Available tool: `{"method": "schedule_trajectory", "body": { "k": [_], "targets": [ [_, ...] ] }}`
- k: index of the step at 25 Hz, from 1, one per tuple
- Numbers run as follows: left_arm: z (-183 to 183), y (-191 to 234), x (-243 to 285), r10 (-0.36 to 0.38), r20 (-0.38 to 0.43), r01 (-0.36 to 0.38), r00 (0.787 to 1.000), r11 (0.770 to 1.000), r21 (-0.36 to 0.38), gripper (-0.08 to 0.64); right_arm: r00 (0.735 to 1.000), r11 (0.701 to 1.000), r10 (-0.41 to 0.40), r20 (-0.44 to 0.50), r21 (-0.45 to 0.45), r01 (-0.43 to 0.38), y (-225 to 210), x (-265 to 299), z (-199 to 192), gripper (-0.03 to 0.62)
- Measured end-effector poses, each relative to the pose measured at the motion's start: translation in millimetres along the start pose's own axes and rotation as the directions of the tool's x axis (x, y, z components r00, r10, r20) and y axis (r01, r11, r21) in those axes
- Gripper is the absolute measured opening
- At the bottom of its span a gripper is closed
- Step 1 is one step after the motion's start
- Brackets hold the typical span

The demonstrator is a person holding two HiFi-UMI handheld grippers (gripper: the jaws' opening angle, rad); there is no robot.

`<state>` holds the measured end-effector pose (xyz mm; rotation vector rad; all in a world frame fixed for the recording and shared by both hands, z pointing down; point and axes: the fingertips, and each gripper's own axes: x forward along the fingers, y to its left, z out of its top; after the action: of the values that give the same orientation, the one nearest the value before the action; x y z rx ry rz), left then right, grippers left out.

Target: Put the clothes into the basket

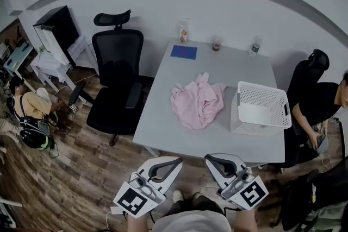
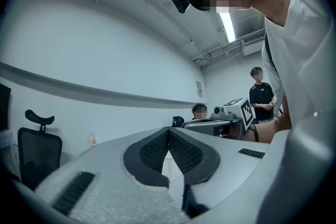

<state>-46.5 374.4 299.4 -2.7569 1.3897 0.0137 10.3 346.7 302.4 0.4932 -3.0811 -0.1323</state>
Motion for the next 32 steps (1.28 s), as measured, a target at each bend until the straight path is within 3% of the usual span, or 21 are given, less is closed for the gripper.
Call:
{"method": "schedule_trajectory", "body": {
  "k": [2,5,7,9,10,12,14,17,20,21,27,32],
  "targets": [
    [-4,8,5,-0.002,-0.008,0.001,1.000,0.999,-0.039,0.002,1.000,1.000,-0.011,-0.009,-0.002,0.011,-6,6,-3,0.003],
    [-6,19,12,-0.019,-0.003,0.019,1.000,1.000,-0.022,0.002,1.000,1.000,-0.017,-0.011,-0.006,0.017,-15,17,-5,0.003],
    [0,26,20,-0.058,0.021,0.056,0.998,0.994,0.092,0.002,1.000,1.000,-0.019,-0.014,-0.008,0.019,-23,24,-7,0.004],
    [7,34,28,-0.095,0.047,0.083,0.994,0.975,0.207,0.002,1.000,1.000,-0.018,-0.012,-0.009,0.018,-31,33,-9,0.004],
    [4,40,32,-0.085,0.042,0.076,0.996,0.981,0.179,0.002,1.000,1.000,-0.016,-0.011,-0.008,0.016,-36,36,-10,0.004],
    [-11,52,37,-0.029,0.000,0.029,1.000,0.999,0.016,0.003,1.000,1.000,-0.010,-0.008,-0.005,0.010,-46,43,-13,0.003],
    [-19,62,45,-0.007,-0.021,0.006,1.000,0.999,-0.051,0.002,1.000,1.000,-0.003,-0.008,-0.003,0.003,-57,49,-16,0.003],
    [-22,76,63,-0.006,-0.024,0.005,1.000,0.999,-0.050,0.003,1.000,1.000,0.004,-0.017,0.005,-0.004,-76,57,-22,0.003],
    [-19,86,85,-0.055,-0.012,0.056,0.998,0.994,0.089,0.002,1.000,1.000,0.008,-0.015,0.021,-0.008,-98,64,-27,0.005],
    [-20,89,92,-0.060,-0.014,0.061,0.998,0.993,0.096,0.002,1.000,1.000,0.011,-0.013,0.024,-0.010,-105,66,-29,0.003],
    [-31,118,130,-0.007,-0.046,0.005,0.999,0.999,-0.053,0.002,0.999,0.998,0.031,0.003,0.054,-0.032,-145,79,-35,0.003],
    [-30,131,155,0.004,-0.045,-0.007,0.999,0.998,-0.054,0.002,0.999,0.998,0.054,-0.002,0.040,-0.054,-166,84,-38,0.004]
  ]
}}
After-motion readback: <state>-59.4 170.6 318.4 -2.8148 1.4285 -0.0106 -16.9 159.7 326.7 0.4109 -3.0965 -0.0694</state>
